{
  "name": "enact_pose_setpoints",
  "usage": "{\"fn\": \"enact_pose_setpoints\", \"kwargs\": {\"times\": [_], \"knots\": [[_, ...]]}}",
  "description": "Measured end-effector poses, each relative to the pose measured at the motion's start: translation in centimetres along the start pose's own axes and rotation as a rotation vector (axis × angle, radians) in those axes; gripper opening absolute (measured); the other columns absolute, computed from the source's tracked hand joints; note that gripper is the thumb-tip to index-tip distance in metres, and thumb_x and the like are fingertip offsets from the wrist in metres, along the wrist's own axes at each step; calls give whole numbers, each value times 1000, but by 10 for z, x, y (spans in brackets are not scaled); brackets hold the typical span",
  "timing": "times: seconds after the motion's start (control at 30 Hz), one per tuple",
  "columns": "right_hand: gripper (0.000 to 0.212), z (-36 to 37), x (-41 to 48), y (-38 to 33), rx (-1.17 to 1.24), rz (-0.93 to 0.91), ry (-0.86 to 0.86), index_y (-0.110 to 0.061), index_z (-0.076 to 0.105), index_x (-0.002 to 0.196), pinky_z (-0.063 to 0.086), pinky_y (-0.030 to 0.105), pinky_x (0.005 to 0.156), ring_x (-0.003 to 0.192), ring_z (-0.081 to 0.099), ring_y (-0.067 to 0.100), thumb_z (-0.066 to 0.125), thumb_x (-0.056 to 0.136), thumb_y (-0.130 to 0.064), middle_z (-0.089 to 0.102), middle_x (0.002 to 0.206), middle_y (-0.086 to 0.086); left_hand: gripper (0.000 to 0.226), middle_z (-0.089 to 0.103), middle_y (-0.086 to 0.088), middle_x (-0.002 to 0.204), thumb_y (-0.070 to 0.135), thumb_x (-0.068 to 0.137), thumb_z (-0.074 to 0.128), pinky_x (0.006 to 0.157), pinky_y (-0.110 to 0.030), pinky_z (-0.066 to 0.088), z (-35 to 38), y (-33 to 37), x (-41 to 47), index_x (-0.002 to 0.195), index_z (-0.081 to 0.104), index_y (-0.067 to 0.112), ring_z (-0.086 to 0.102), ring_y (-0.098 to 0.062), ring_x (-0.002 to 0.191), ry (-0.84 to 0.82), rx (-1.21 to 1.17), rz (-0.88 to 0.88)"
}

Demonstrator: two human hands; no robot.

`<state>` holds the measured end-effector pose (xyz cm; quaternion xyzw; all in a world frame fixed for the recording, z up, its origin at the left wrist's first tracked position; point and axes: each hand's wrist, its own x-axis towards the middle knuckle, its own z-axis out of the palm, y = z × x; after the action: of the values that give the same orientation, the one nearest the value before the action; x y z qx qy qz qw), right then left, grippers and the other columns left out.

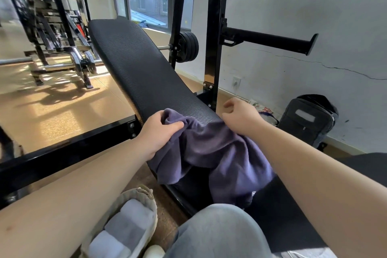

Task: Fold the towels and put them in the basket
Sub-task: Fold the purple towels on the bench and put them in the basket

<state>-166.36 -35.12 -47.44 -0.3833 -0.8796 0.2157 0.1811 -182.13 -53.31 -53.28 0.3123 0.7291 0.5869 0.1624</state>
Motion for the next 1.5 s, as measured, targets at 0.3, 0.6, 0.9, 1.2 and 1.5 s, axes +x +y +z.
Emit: {"fn": "enact_pose_setpoints", "kwargs": {"times": [0.3, 0.6, 0.9, 1.2, 1.5], "knots": [[66, 18, -13, -36, 327, -296, -321, -39, 50, 142, 46, 25, 96, 116, 59, 4, 80, 83, -39, 62, 129, -13, 23, 72, 11, 89, 36, 79, 82, 72, -26, 49, 11, 10, 6, 93, 65, 32, 67, -4, 86, -137, 210, 207], [11, 21, 3, -30, 114, -217, -96, -29, 70, 88, 40, 16, 58, 72, 59, -2, 64, 88, -19, 67, 76, -16, 21, 67, 15, 75, 38, 73, 81, 57, -14, 37, 7, 2, 12, 79, 62, 34, 60, 7, 72, -68, 388, 216], [39, 23, 0, -36, 392, -142, -388, -33, 65, 119, 56, 23, 72, 83, 69, 8, 81, 83, -32, 73, 99, -3, 17, 69, 19, 75, 49, 73, 71, 56, -17, 41, 5, 6, 14, 81, 66, 34, 63, 5, 71, -45, 335, 231], [19, 20, 11, -55, 695, -26, -736, -18, 67, 104, 58, 30, 66, 80, 72, 10, 77, 87, -15, 74, 85, -2, 11, 71, 14, 76, 29, 83, 79, 68, -30, 53, -10, 20, 21, 86, 69, 33, 65, -2, 71, -165, 316, 321], [9, -5, 55, -65, 335, -77, -104, -17, 67, 87, 47, 22, 41, 48, 56, 12, 76, 83, -20, 64, 69, 1, 24, 65, 20, 65, 45, 76, 83, 59, -25, 39, -42, 38, 49, 71, 65, 28, 57, 4, 63, 5, 373, 244]]}}
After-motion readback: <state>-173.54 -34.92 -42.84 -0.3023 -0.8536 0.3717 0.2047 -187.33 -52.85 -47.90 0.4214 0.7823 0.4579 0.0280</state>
